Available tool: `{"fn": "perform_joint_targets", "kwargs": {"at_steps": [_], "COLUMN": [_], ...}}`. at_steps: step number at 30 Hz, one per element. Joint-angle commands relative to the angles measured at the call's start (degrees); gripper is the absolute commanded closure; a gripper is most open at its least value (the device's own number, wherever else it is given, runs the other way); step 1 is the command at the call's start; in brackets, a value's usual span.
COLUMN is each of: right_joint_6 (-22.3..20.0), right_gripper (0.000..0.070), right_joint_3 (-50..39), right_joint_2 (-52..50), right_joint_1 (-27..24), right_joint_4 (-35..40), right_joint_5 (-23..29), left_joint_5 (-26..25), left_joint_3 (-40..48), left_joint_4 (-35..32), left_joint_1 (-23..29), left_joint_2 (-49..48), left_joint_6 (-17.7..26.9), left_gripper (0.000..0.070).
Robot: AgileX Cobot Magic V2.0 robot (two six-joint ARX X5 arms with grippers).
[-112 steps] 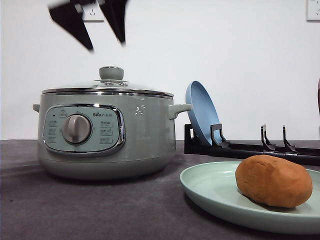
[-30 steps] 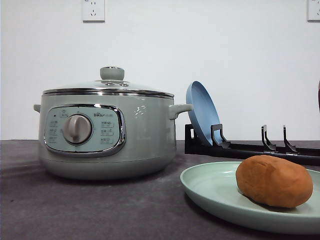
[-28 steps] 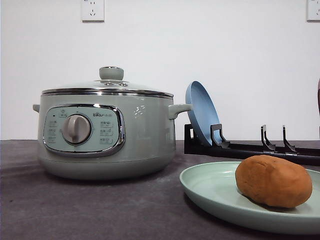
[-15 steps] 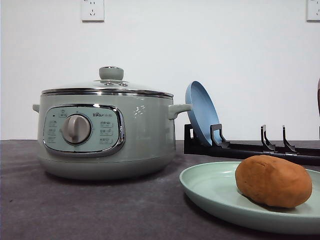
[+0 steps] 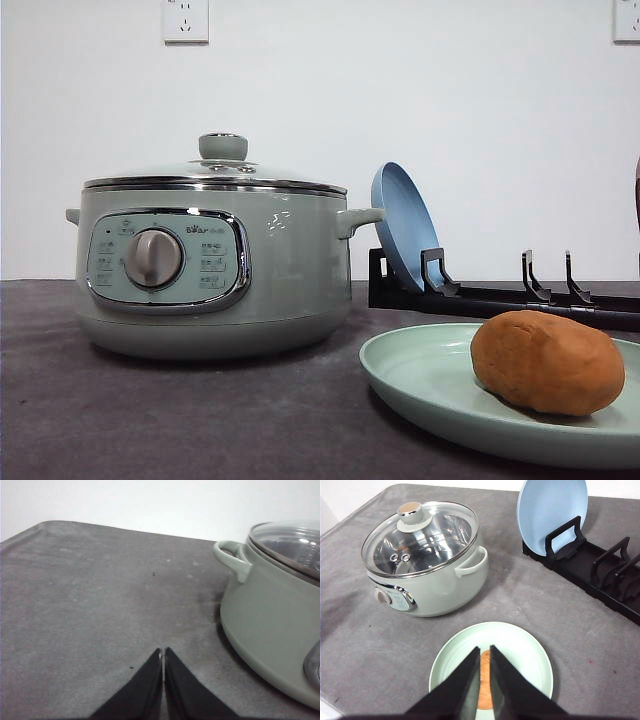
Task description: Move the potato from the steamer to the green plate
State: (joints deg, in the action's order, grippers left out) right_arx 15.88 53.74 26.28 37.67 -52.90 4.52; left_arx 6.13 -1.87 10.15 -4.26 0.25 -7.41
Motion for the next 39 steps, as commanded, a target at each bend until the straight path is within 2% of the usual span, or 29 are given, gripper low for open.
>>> {"fn": "perform_joint_targets", "kwargs": {"at_steps": [1,11,19,39], "right_joint_6": [0.15,0.15,0.15,0.16], "right_gripper": [0.0677,0.0677,0.0677,0.0677], "right_joint_3": [0.7,0.7,0.7,0.7], "right_joint_2": [0.11,0.11,0.11,0.11], "right_joint_1": [0.45,0.46,0.44,0.46], "right_joint_4": [0.59,0.59,0.59,0.59], "right_joint_5": [0.02,0.02,0.02,0.02], "left_joint_5": [0.03,-1.1,-5.69,-5.5], "left_joint_3": [1.2,1.2,1.2,1.2], "left_joint_4": [0.55,0.66,0.88,0.72], "left_joint_1": [-0.22,-0.21,-0.21,-0.21], "left_joint_2": [-0.09,-0.09,-0.07,-0.07], "left_joint_6": [1.27,3.89,4.51,5.19], "left_gripper": [0.07,0.07,0.07,0.07]}}
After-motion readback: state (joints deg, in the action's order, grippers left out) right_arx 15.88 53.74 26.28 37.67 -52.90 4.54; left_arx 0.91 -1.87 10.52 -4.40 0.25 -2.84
